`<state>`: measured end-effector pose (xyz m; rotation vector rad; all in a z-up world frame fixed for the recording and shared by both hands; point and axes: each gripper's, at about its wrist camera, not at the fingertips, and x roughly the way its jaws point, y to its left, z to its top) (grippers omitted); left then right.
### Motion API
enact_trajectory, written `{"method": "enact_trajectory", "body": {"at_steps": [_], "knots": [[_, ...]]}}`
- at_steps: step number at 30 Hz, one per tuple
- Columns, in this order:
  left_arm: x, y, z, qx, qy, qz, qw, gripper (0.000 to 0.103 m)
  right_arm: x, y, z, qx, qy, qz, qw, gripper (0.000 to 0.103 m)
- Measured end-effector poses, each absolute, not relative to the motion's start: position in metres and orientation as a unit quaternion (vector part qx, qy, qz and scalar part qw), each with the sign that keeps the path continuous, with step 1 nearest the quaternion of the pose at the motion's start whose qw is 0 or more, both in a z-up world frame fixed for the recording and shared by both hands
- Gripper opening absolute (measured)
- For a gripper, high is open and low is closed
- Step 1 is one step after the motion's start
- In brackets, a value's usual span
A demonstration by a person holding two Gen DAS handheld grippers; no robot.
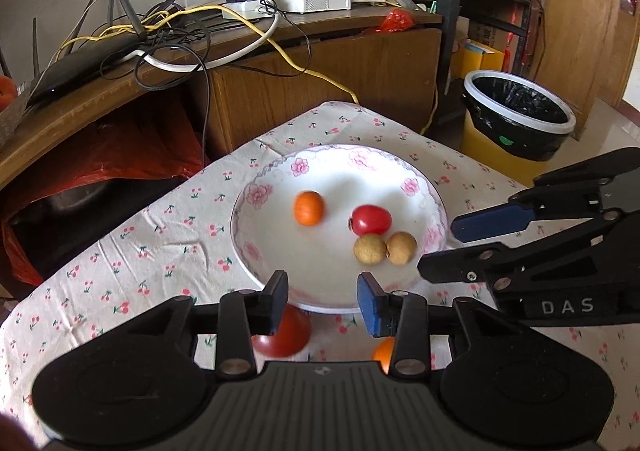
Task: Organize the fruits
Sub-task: 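Grasp orange tangerine with left gripper while right gripper grasps another tangerine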
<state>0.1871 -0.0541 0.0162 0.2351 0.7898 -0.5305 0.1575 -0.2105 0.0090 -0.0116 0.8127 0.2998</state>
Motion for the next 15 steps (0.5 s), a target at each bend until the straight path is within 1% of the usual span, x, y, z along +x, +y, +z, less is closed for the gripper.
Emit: {"method": "enact_trajectory", "body": {"at_steps": [15], "knots": [[0.153,-0.001,0.011,0.104,0.400,-0.247,0.877,0.048,0.143,-0.174,-0.016,-0.037,0.440,0.199,0.875,0.036]]}}
